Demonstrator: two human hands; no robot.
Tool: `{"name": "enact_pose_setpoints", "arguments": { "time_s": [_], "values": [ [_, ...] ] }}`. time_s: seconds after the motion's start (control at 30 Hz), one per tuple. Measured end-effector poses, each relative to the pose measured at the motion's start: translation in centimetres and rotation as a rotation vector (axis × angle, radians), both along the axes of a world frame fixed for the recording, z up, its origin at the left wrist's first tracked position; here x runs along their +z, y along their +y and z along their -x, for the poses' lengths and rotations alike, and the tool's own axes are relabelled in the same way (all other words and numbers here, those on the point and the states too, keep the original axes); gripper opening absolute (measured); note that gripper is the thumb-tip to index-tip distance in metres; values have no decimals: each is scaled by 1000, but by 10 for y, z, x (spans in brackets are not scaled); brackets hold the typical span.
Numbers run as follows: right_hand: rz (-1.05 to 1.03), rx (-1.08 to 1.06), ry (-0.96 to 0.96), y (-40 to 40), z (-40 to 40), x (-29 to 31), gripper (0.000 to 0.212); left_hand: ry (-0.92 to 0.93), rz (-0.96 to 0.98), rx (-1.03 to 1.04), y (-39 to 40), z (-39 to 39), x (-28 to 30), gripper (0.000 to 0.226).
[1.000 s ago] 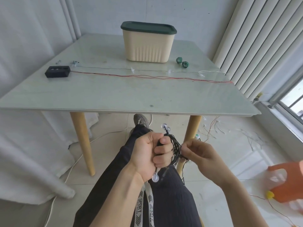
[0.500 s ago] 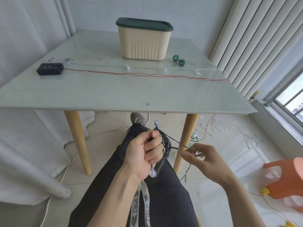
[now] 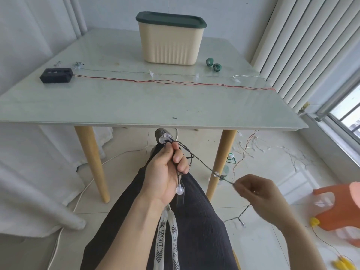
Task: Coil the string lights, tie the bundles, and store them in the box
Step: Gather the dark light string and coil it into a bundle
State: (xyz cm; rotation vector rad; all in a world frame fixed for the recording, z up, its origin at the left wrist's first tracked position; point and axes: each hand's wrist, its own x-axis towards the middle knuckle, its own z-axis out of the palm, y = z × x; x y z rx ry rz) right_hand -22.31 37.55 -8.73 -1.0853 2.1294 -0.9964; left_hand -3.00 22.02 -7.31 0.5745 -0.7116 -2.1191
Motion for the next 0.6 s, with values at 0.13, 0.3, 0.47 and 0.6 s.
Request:
{"name": "enact_pose_setpoints", "arguments": {
  "time_s": [0.13,0.3,0.47,0.6],
  "values": [
    [-12,228,154,-5,-28,11,28,-84,59,55,10,9,4,30],
    [88,330,175,-14,-54,36,26,-267,239,-76,25,16,3,31],
    [216,220,52,-20,-59,54,21,-357,325,-215,33,18,4,33],
    [286,175,80,-20,-58,58,26,-454,407,-235,33,18,3,31]
  ]
}}
